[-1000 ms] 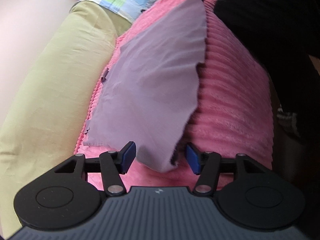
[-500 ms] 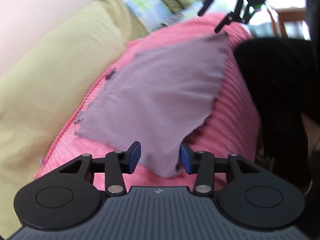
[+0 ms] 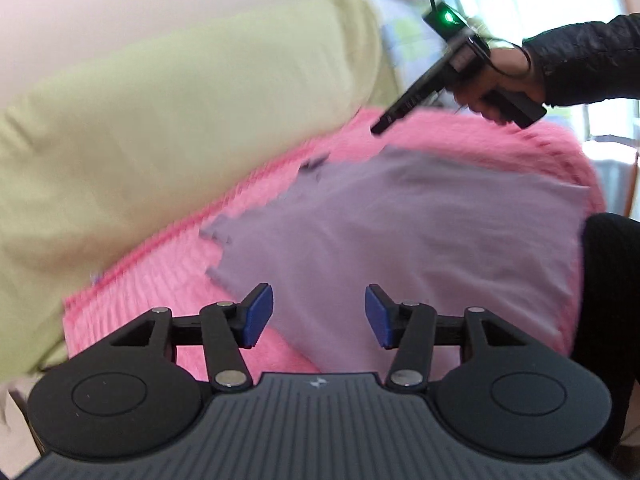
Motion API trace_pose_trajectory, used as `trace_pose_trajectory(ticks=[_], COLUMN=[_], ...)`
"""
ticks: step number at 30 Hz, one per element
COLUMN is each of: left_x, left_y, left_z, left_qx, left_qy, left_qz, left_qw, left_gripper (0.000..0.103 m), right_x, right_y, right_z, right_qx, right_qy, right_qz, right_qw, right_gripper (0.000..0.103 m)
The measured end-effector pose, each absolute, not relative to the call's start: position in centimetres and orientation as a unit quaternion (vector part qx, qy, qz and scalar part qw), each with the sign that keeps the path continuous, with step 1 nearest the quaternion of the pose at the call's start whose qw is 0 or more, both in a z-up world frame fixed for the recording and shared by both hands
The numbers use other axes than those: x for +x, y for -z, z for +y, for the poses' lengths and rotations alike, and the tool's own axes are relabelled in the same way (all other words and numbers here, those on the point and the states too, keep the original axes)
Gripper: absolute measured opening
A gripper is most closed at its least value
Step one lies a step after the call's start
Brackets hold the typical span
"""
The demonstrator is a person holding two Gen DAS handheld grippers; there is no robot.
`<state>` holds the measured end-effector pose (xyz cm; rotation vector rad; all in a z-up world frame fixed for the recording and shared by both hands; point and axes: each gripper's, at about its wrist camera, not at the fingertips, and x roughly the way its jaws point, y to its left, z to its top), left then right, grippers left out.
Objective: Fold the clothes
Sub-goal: 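Open both grippers and smooth the T-shirt flat on the blanket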
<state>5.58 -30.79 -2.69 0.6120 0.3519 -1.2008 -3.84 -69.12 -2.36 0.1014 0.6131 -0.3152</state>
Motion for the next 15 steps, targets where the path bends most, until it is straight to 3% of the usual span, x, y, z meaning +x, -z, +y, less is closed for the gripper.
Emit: trace_pose_trajectory(ticks=[9, 15], left_x=[15.3, 17.6], left_y=[2.8, 4.4], left_z=[-41.9, -44.6], left_qx=[0.172, 0.135], left_qy=[0.537, 0.55], left_qz=[0.22, 0.227], left_qw=[0.796, 0.792], left_gripper=[0.056, 0.056], right_x=[3.9, 6.8], right_y=[6.8, 8.9], right_z=[-74.2, -76.9], right_qx=[0.102, 0.12], right_qy=[0.173, 0.177], right_qz=[0.336, 0.343], right_qw=[0.92, 0.915], right_gripper=[0.016, 0.016])
